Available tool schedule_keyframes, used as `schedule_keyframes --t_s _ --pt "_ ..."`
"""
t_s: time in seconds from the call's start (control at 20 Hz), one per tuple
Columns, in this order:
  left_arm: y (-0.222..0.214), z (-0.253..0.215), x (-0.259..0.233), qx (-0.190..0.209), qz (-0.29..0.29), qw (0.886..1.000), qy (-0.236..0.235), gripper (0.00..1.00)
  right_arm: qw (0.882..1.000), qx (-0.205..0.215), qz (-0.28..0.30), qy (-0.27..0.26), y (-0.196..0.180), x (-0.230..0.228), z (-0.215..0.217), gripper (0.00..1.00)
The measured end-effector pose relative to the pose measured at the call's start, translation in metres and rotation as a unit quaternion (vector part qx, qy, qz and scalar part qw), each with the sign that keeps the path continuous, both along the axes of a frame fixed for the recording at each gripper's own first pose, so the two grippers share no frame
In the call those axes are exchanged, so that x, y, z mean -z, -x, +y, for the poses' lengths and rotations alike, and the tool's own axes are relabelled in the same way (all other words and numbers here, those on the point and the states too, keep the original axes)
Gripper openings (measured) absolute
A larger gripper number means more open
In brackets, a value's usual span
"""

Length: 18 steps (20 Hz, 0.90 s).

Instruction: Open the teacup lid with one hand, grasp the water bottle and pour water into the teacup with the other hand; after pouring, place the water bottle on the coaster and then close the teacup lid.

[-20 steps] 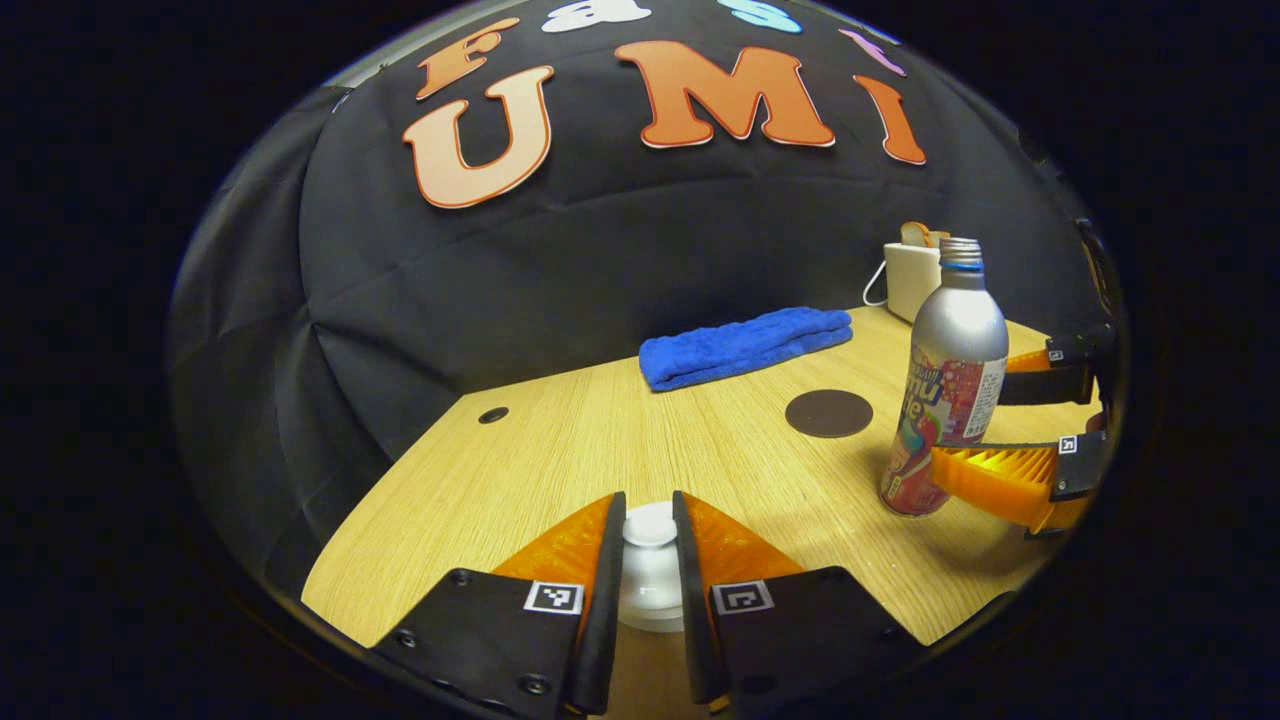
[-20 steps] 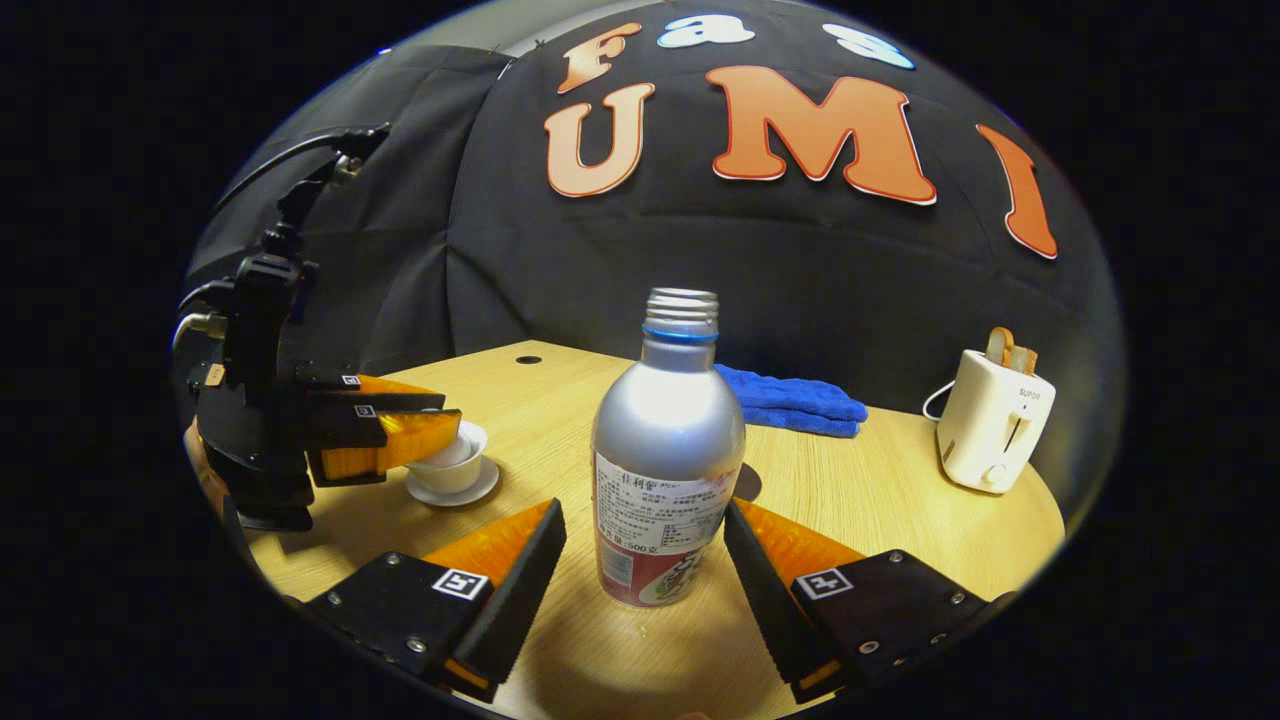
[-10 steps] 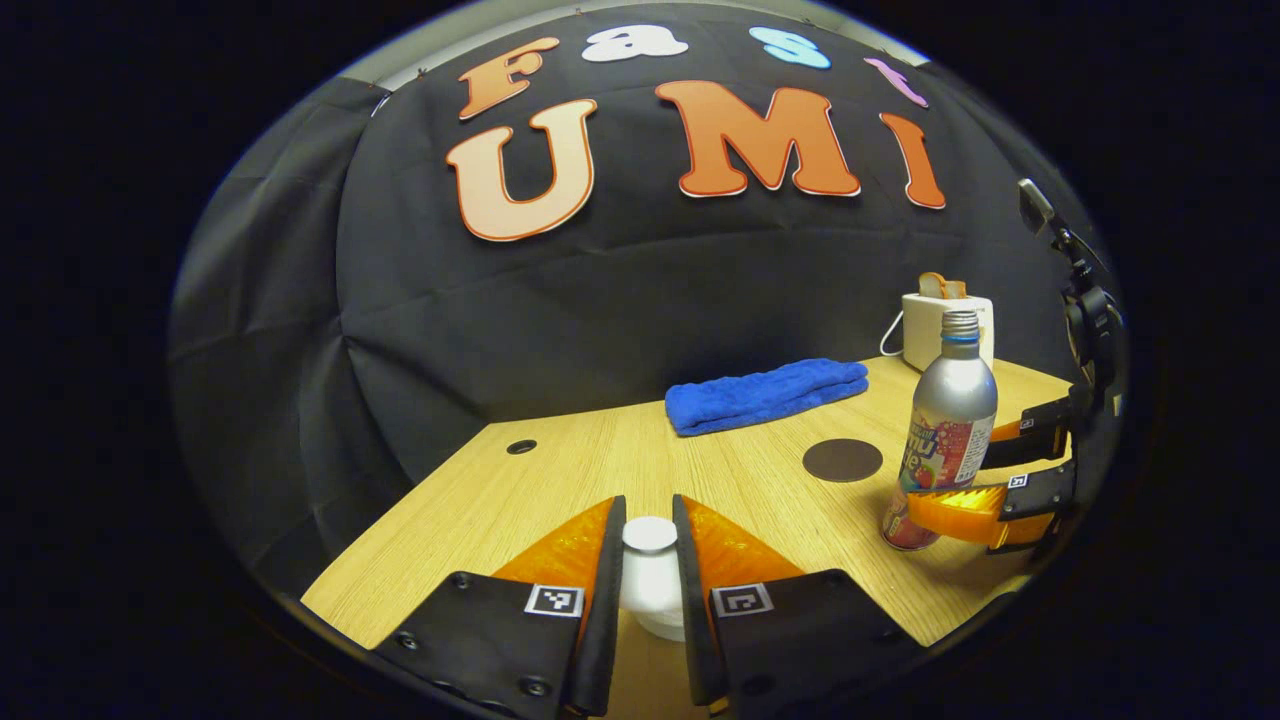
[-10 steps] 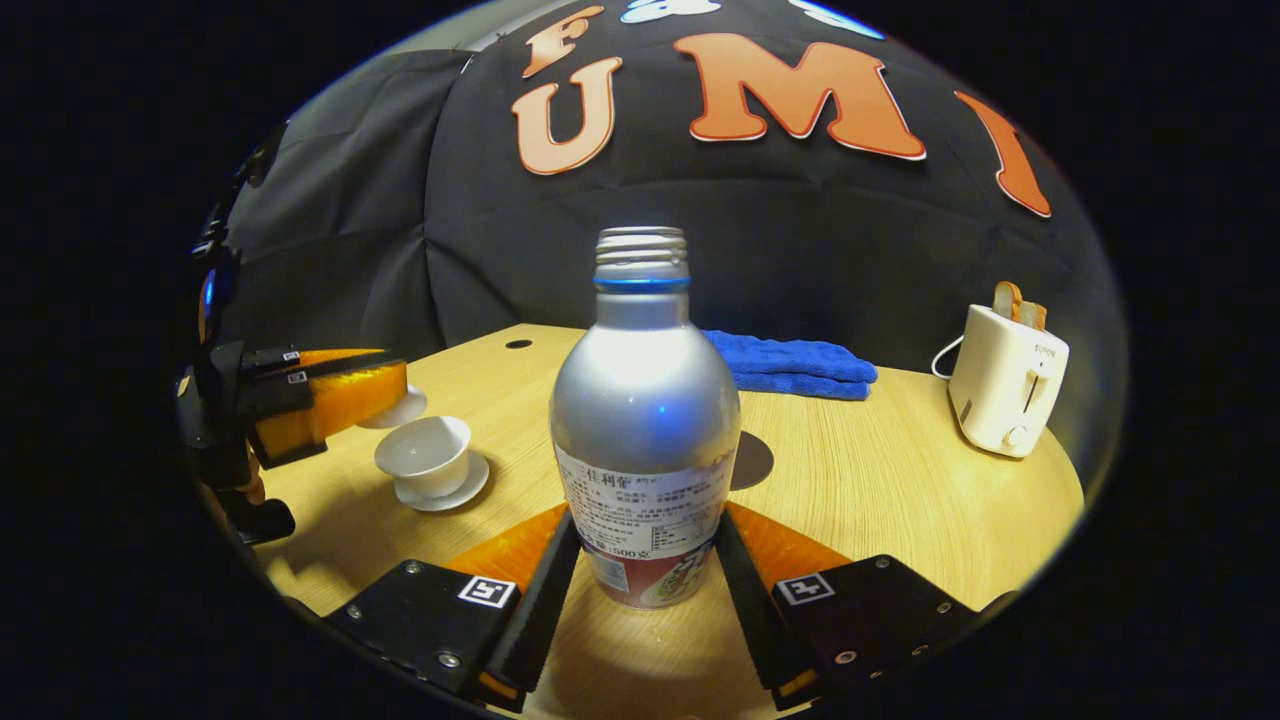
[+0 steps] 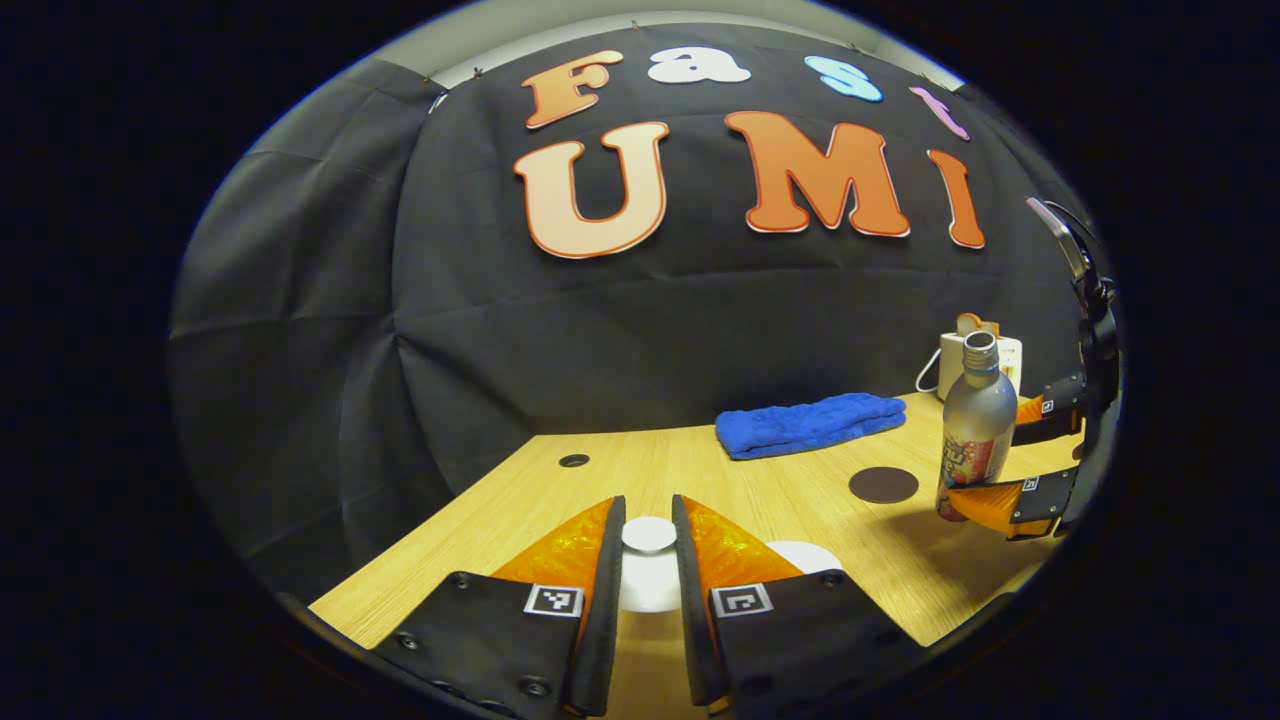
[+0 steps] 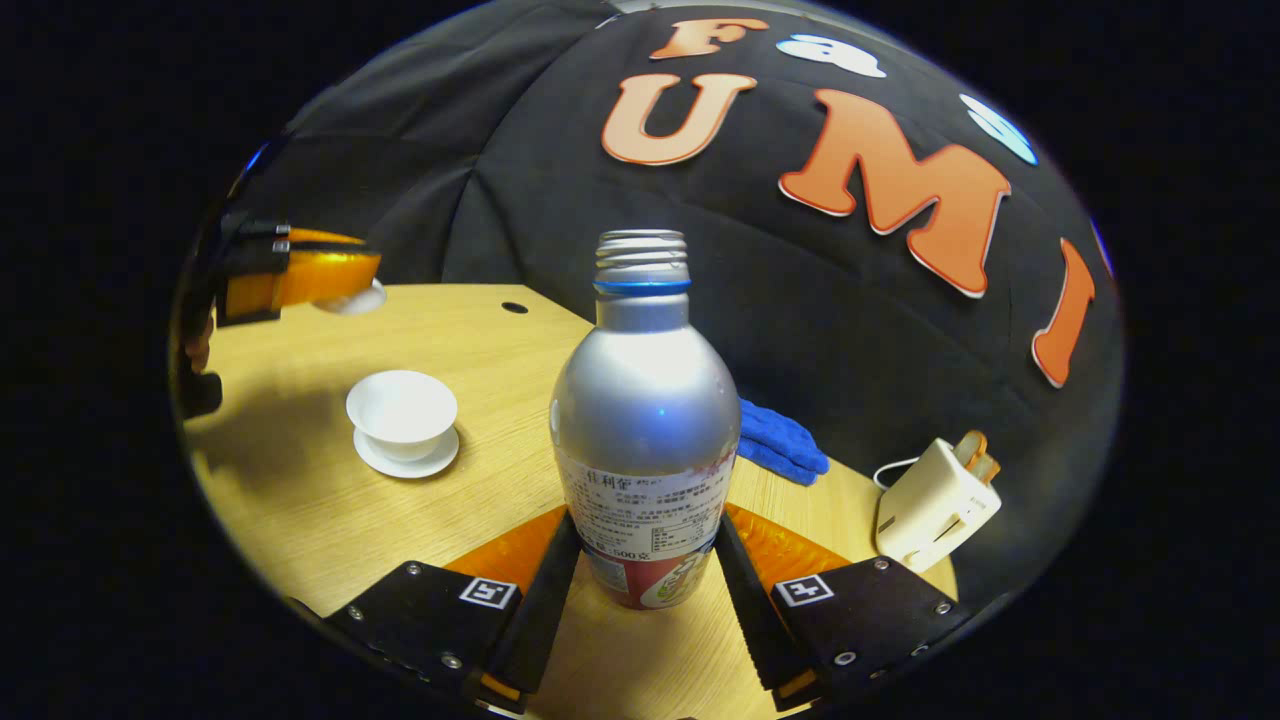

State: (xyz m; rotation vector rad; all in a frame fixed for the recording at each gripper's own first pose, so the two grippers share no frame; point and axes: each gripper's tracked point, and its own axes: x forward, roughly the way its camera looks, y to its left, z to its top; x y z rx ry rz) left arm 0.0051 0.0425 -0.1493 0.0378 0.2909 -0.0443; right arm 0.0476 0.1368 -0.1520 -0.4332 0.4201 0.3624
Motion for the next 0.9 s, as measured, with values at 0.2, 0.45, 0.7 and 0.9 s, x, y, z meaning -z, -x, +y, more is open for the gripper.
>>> schedule_keyframes --t_s 0.2,0.45,0.7,0.9 --pt "0.004 0.028 0.002 -0.018 0.000 1.000 0.005 0.33 0.994 -0.028 -0.048 0.097 -0.013 -0.020 0.007 0.78" --pt "0.010 0.051 0.000 -0.033 -0.006 0.999 0.014 0.33 0.972 -0.065 -0.099 0.203 -0.019 -0.033 0.012 0.78" --pt "0.015 0.067 0.002 -0.046 -0.007 0.999 0.018 0.33 0.943 -0.073 -0.146 0.288 -0.025 -0.039 0.012 0.77" --pt "0.014 0.075 0.006 -0.051 -0.005 0.998 0.021 0.33 0.923 -0.087 -0.175 0.332 -0.024 -0.043 0.016 0.77"
